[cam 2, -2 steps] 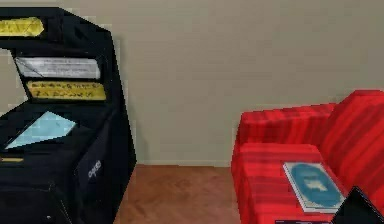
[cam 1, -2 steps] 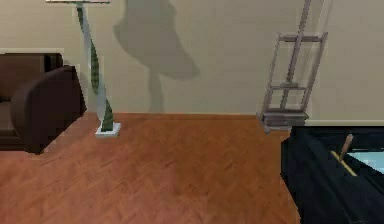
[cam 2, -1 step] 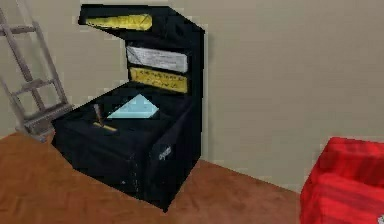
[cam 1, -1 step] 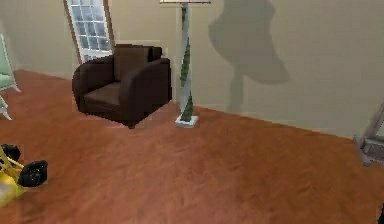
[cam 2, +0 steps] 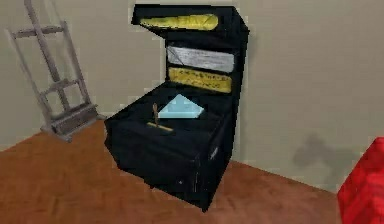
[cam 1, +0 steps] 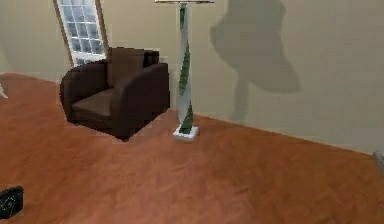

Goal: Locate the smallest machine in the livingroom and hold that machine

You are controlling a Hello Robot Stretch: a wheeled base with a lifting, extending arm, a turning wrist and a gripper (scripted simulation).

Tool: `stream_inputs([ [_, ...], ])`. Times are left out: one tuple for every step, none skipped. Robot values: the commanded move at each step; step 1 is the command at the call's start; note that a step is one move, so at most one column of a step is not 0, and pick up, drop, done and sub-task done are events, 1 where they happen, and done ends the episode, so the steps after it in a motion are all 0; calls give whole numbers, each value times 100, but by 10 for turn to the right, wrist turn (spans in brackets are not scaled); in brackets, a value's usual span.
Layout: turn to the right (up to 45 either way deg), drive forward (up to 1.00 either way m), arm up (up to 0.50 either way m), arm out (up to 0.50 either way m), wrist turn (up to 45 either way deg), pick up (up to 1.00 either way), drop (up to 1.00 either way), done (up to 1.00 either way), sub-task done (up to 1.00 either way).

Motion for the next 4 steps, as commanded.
stream_inputs([
  [450, 0, 0, 0, 0, 0, 0, 0, 0],
  [300, 0, 0, 0, 0, 0, 0, 0, 0],
  [0, 0, 50, 0, 0, 0, 0, 0, 0],
  [0, 0, 8, 0, 0, 0, 0, 0, 0],
])
